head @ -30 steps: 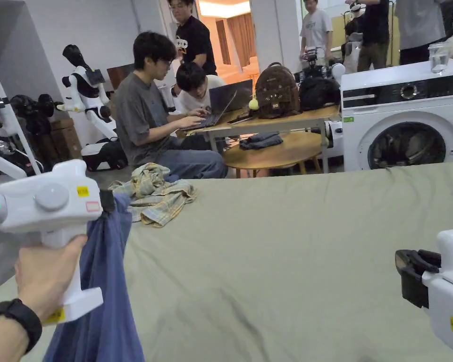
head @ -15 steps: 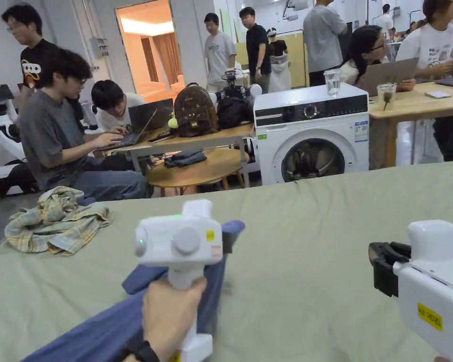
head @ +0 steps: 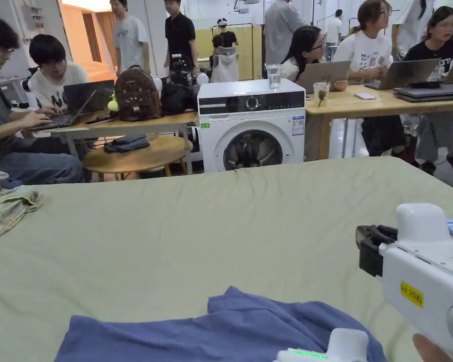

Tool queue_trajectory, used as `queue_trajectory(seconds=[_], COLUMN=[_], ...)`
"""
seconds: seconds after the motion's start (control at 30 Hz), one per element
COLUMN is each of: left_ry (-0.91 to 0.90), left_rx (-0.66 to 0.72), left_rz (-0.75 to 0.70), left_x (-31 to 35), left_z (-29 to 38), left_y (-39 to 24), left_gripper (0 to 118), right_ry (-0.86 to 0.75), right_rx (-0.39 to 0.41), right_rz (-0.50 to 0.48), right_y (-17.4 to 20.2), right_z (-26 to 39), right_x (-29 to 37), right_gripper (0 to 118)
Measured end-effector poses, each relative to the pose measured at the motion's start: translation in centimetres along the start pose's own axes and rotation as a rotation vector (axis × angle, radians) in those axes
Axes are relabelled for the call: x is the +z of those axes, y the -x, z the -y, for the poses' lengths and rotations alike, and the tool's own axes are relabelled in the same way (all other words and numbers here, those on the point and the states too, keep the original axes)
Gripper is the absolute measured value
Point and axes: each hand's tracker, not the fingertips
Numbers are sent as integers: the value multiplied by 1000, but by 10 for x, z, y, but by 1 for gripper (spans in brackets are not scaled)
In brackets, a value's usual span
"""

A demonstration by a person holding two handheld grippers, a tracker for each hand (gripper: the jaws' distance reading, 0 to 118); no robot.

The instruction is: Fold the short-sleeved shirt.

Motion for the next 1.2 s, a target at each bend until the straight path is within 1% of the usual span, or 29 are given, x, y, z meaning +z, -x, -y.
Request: queue_trajectory(seconds=[0.03,0.07,0.1,0.17,0.23,0.27,0.33,0.37,0.43,0.47,0.5,0.53,0.57,0.6,0.63,0.67,0.7,0.73,0.8,0.93,1.07,1.13,1.17,1.2], left_ry=[-17,-108,-170,-306,-405,-434,-496,-533,-578,-588,-592,-603,-653,-639,-624,-639,-637,-667,-661,-666,-628,-612,-610,-571], left_rx=[66,76,12,-124,-203,-233,-273,-275,-270,-249,-249,-232,-251,-240,-227,-190,-179,-177,-163,-136,-140,-129,-127,-102], left_rz=[70,58,-38,-183,-319,-385,-508,-583,-688,-714,-727,-786,-851,-842,-798,-834,-844,-855,-863,-875,-873,-872,-844,-798], left_x=[17,40,62,117,170,196,246,269,308,328,344,357,369,381,389,392,398,403,407,410,407,404,403,402], left_z=[-6,-13,-22,-42,-57,-62,-69,-69,-65,-62,-59,-55,-49,-44,-41,-37,-34,-29,-28,-27,-29,-32,-35,-36], left_y=[6,7,8,16,26,32,45,52,67,75,82,90,94,99,103,106,108,110,115,122,127,132,137,148], left_gripper=[52,52,52,52,52,52,52,52,52,48,28,0,0,0,0,0,0,0,0,0,0,0,0,0], right_ry=[3,4,5,5,9,5,-2,0,0,1,1,-1,1,11,17,24,30,32,27,27,29,39,42,45], right_rx=[-2,0,5,15,22,33,50,68,119,144,156,153,146,129,105,76,70,83,94,96,58,54,59,61], right_rz=[-5,-13,-19,-36,-63,-89,-96,-100,-102,-115,-126,-124,-124,-120,-116,-109,-92,-81,-85,-79,-92,-99,-106,-110], right_y=[3,8,13,27,44,52,69,77,89,93,95,95,95,94,90,88,89,90,91,92,90,89,89,88], right_z=[0,-1,-1,-2,-5,-6,-8,-10,-11,-10,-9,-7,-6,-6,-5,-5,-5,-5,-5,-4,-2,2,4,6], right_x=[0,-2,-3,-9,-15,-18,-23,-27,-30,-30,-29,-29,-31,-32,-34,-36,-38,-39,-38,-38,-41,-43,-43,-43], right_gripper=[0,0,0,0,0,0,0,0,0,0,0,0,0,0,0,0,0,0,0,0,0,0,0,0])
